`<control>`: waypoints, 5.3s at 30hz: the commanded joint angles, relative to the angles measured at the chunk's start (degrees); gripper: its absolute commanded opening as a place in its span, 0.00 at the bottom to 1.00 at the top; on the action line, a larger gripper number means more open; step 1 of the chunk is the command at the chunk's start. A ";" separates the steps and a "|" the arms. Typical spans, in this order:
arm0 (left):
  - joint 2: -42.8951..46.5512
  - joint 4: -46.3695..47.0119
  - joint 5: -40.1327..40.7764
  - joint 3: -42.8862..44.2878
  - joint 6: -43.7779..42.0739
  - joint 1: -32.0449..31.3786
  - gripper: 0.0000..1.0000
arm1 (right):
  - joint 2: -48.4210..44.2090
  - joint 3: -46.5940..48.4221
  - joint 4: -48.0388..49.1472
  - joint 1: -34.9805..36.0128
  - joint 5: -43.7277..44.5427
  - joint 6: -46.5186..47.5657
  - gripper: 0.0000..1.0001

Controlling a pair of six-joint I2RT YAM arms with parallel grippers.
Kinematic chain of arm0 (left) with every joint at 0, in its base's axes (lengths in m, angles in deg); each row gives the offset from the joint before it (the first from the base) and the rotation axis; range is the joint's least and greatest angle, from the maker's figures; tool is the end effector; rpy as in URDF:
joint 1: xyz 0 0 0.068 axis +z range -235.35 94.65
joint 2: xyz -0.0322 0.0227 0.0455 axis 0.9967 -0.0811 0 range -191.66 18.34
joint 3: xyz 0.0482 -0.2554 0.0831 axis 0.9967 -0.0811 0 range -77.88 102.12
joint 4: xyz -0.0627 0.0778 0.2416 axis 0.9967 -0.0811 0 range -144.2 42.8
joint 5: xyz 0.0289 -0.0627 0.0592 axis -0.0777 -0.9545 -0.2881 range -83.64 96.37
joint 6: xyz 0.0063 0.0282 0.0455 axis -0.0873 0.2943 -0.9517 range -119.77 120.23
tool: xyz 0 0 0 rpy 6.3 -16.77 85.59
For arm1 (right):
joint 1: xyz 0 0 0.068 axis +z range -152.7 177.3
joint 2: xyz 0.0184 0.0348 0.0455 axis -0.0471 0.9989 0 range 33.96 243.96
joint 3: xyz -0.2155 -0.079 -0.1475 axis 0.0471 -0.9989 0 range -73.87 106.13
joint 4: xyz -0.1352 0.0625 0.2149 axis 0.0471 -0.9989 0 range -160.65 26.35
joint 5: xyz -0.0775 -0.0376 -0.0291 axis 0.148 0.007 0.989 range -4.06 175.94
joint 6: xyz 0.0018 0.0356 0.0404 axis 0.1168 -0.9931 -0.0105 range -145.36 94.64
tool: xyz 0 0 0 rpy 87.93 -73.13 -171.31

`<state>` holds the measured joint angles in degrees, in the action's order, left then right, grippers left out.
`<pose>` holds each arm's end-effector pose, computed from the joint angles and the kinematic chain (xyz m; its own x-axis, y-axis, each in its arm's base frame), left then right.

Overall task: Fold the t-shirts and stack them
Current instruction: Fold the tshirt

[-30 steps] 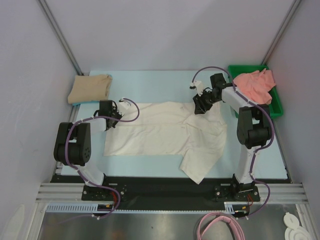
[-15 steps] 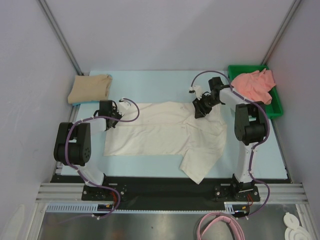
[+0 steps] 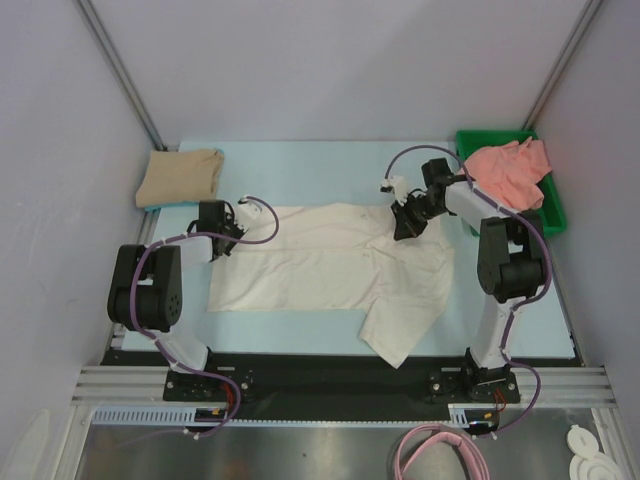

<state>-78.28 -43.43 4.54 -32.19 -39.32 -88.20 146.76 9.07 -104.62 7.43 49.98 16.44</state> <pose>0.3255 -0.0173 0.1431 -0.5192 0.6631 -0.5392 0.5214 0.7456 0.4149 0.3886 0.0906 0.1898 -0.4718 -0.6323 -0.6145 -0.8674 0.4580 0.1947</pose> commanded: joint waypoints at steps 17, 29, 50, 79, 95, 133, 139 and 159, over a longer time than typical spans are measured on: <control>-0.50 -1.40 -0.81 -0.96 -0.53 -0.22 0.01 | -17.78 -12.63 -1.84 7.11 -2.44 -1.28 0.30; 6.00 -6.39 -6.87 1.93 1.23 1.71 0.25 | -12.70 -9.03 16.01 -6.16 4.59 -9.90 0.37; -17.72 -29.25 -8.37 36.22 10.72 5.75 0.38 | 1.99 2.14 22.25 -11.45 15.84 -16.14 0.43; -28.44 -33.48 -2.39 47.11 13.62 6.28 0.00 | 15.52 16.28 14.26 -13.29 18.47 -17.19 0.00; -35.83 -34.44 -0.99 61.88 16.35 6.19 0.00 | 23.08 28.85 11.27 -13.73 20.14 -18.60 0.00; 39.22 -16.61 -10.84 -6.04 16.61 1.36 0.70 | -44.42 -32.49 9.20 1.44 -1.49 0.34 0.53; 40.28 -16.26 -10.31 -11.06 15.47 1.45 0.69 | -46.25 -40.56 6.77 11.65 10.38 12.07 0.47; 31.93 -7.02 -3.62 -14.05 14.24 1.62 0.65 | -48.11 -49.98 6.78 30.56 12.32 16.73 0.54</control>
<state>-45.96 -53.11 0.02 -45.43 -24.04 -86.62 96.77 -40.50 -97.71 36.74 62.98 31.79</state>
